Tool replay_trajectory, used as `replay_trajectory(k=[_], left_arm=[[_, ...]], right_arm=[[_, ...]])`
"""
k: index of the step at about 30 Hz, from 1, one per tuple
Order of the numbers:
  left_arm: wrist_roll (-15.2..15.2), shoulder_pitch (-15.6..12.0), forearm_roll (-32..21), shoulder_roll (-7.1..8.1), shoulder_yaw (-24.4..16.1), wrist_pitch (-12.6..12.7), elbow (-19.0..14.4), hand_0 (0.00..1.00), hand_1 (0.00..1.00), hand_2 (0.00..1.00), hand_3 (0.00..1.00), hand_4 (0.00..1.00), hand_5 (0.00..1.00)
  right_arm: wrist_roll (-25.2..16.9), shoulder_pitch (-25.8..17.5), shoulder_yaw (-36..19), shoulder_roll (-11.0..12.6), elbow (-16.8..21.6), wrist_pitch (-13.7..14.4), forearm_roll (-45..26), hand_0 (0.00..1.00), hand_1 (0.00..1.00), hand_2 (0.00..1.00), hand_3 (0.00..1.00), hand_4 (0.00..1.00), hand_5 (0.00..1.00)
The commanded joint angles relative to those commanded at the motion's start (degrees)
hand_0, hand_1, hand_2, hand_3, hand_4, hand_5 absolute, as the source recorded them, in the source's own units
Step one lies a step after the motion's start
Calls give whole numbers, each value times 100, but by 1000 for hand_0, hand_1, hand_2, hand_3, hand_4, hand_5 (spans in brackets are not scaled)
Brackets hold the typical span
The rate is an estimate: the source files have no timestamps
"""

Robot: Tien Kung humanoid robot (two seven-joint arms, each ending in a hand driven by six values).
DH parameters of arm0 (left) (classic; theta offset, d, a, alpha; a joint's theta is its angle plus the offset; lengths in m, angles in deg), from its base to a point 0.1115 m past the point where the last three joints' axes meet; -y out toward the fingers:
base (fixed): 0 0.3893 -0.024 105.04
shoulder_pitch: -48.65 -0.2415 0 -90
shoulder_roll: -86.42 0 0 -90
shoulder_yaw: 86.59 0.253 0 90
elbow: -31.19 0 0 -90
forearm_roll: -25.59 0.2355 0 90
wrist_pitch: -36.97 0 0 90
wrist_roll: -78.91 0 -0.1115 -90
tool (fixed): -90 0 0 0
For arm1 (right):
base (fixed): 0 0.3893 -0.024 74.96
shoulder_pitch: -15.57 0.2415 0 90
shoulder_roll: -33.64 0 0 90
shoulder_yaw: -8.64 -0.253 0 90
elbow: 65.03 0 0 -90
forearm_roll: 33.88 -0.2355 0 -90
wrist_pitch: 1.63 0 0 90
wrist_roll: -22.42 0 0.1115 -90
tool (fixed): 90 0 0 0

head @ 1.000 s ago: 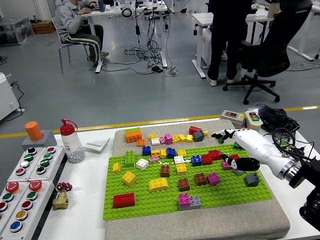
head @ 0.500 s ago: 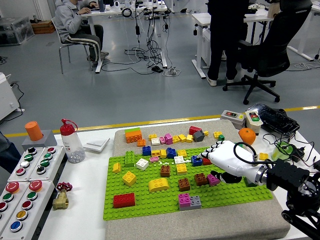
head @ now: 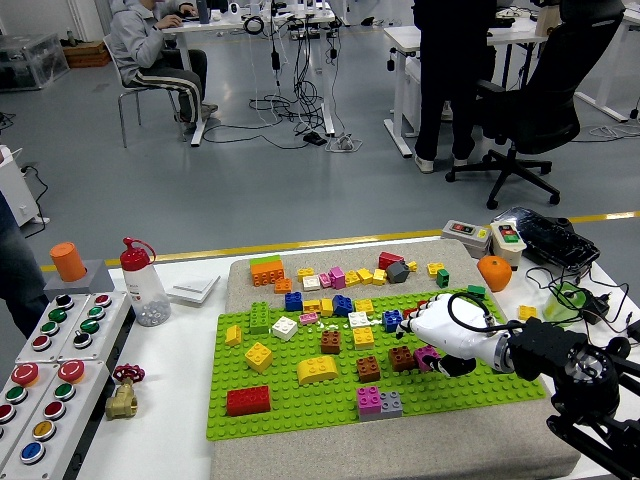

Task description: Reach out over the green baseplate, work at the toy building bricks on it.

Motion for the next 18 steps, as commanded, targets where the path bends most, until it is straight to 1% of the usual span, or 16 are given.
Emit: replay_trajectory(k=[8, 18], left_arm=[[-12, -26, -76, 0, 38, 33, -1, 633, 598, 601, 428, 352, 995], [-23, -15, -121, 2, 64, 67, -1, 633, 598, 601, 425, 349, 992]], right_arm=[[57, 64, 82, -85, -207, -126, 0, 656, 718, 710, 762, 623, 101], [89, 145, 112, -139, -413, -184, 0, 654, 719, 718, 769, 622, 111]])
